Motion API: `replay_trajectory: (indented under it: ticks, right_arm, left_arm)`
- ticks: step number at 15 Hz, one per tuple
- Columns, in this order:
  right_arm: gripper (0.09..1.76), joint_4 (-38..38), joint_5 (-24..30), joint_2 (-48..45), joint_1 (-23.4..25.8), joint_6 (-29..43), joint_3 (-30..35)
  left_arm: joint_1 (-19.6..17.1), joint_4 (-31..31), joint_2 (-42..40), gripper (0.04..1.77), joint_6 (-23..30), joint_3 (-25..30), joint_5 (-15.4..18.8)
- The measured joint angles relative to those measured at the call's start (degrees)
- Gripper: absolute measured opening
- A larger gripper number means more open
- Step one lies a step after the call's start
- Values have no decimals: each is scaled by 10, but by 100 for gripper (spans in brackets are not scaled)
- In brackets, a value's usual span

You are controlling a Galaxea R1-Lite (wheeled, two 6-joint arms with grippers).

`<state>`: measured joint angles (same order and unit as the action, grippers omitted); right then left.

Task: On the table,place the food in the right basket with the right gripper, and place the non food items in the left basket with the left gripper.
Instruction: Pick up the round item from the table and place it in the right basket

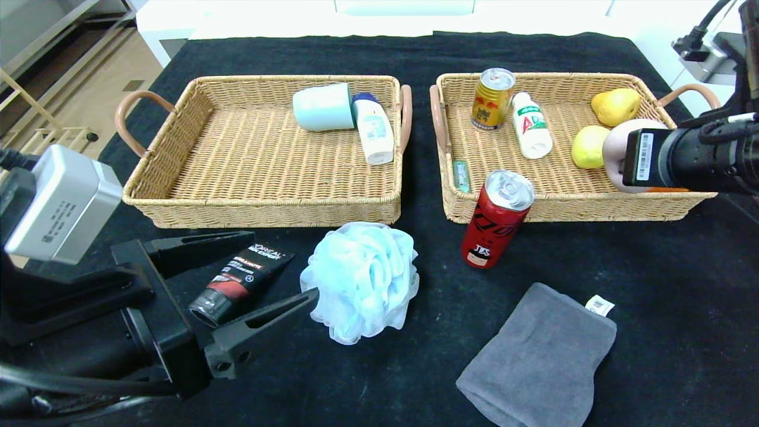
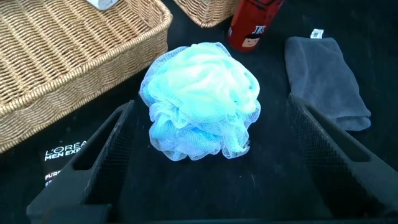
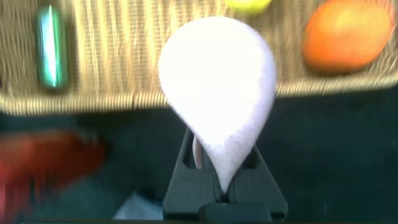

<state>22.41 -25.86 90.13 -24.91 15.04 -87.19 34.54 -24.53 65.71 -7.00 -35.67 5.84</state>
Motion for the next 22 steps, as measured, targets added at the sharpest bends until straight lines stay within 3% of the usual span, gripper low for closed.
replay_trajectory:
  ticks: [8, 11, 20, 22]
  right_arm:
    - [16, -15, 30, 111, 36, -14, -140]
    - [16, -77, 44, 146, 53, -23, -155]
    - [16, -102, 53, 187, 64, -23, -166]
    - [52, -102, 53, 189, 64, -22, -166]
  left_arm:
    - [0, 0, 0, 172, 0, 0, -1]
    - [0, -2, 0, 172, -1, 0, -1]
    - [0, -7, -3, 172, -1, -1, -1]
    - [0, -7, -4, 172, -1, -1, -1]
